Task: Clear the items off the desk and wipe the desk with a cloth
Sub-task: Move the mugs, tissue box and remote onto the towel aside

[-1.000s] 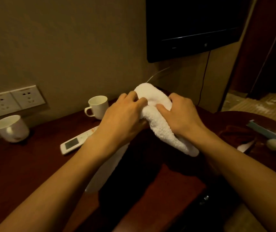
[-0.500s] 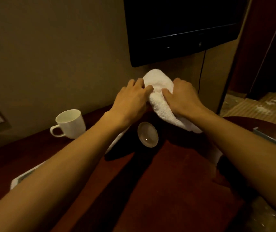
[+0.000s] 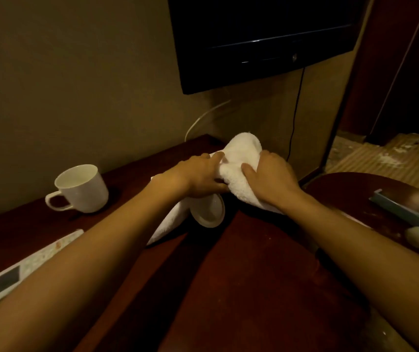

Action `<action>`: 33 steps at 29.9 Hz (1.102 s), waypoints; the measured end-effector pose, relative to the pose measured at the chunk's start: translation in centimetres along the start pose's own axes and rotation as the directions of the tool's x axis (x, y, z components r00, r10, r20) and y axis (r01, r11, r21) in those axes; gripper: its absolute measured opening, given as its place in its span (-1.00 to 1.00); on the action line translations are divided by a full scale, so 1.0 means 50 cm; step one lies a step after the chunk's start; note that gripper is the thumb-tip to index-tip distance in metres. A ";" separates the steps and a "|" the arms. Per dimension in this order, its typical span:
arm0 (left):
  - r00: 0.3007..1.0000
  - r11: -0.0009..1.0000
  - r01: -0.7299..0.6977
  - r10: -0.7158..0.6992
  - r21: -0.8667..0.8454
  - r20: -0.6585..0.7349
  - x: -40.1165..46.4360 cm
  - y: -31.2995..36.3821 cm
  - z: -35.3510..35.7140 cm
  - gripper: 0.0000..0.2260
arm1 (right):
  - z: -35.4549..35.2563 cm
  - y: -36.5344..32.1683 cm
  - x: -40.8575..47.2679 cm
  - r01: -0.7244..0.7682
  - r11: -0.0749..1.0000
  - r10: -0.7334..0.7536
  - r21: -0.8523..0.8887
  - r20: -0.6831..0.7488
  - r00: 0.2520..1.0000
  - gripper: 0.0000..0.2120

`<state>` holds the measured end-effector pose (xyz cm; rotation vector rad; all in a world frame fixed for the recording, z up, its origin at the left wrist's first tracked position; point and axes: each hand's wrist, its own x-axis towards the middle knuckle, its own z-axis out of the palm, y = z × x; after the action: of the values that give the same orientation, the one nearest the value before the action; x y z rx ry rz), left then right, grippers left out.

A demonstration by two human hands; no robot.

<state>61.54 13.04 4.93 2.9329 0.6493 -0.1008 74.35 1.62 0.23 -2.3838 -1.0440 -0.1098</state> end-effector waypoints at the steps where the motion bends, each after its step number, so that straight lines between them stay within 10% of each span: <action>1: 1.000 1.000 -0.006 0.006 0.006 -0.003 -0.014 0.000 -0.003 -0.30 | -0.005 -0.003 -0.011 -0.007 1.000 0.007 -0.012 0.007 1.000 -0.49; 23: 0.974 0.971 0.200 -0.184 0.128 -0.131 -0.674 -0.131 -0.004 -0.54 | -0.056 -0.469 -0.484 0.509 0.844 -0.537 0.170 0.259 0.803 -0.54; 33: 0.935 0.961 0.256 -0.273 0.101 0.225 -0.891 -0.151 0.105 -0.55 | 0.023 -0.556 -0.666 0.623 0.754 -0.612 0.207 0.565 0.554 -0.63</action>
<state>17.85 0.55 3.07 2.8152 1.0130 -0.5042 31.38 -4.21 2.16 -1.9551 -2.1816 0.4391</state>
